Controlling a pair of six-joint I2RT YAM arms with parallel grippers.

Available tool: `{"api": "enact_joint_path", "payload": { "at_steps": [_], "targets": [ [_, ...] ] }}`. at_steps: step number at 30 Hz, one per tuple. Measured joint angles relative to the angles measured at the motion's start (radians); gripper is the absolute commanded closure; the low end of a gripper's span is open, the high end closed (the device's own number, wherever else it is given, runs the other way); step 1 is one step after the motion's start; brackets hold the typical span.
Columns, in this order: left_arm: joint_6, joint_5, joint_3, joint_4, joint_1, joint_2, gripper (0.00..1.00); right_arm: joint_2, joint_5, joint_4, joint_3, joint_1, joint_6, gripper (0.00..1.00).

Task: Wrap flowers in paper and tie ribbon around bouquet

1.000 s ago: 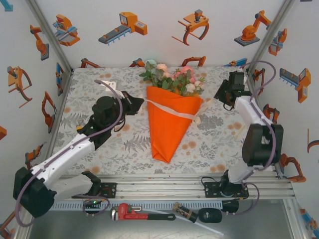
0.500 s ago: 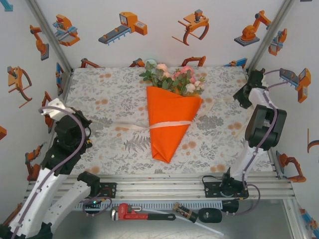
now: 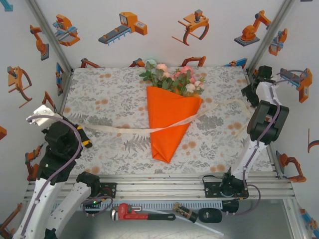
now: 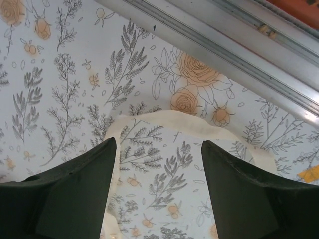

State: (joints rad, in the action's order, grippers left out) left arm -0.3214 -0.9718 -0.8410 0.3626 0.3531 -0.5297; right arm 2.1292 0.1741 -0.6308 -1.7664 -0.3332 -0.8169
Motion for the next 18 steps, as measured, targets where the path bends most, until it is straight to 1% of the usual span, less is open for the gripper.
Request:
{"api": "enact_joint_path", "payload": {
  "at_steps": [5, 10, 12, 13, 15, 18],
  "targets": [
    [-0.006, 0.067, 0.005, -0.003, -0.066, -0.027, 1.00, 0.078, -0.027, -0.049, -0.068, 0.003, -0.090, 0.33],
    [-0.018, 0.121, 0.005, -0.003, -0.101, -0.052, 1.00, 0.143, -0.054, -0.073, -0.130, 0.014, -0.138, 0.34],
    [-0.023, 0.135, 0.005, -0.003, -0.106, -0.057, 1.00, 0.171, -0.065, -0.072, -0.158, 0.021, -0.148, 0.37],
    [-0.025, 0.140, 0.005, -0.003, -0.108, -0.058, 1.00, 0.184, -0.071, -0.071, -0.170, 0.024, -0.153, 0.42],
    [-0.027, 0.148, 0.005, -0.003, -0.112, -0.059, 1.00, 0.208, -0.084, -0.070, -0.191, 0.028, -0.159, 0.56],
    [-0.031, 0.155, 0.005, -0.003, -0.113, -0.060, 1.00, 0.217, -0.106, -0.060, -0.198, 0.030, -0.156, 0.88]
  ]
}}
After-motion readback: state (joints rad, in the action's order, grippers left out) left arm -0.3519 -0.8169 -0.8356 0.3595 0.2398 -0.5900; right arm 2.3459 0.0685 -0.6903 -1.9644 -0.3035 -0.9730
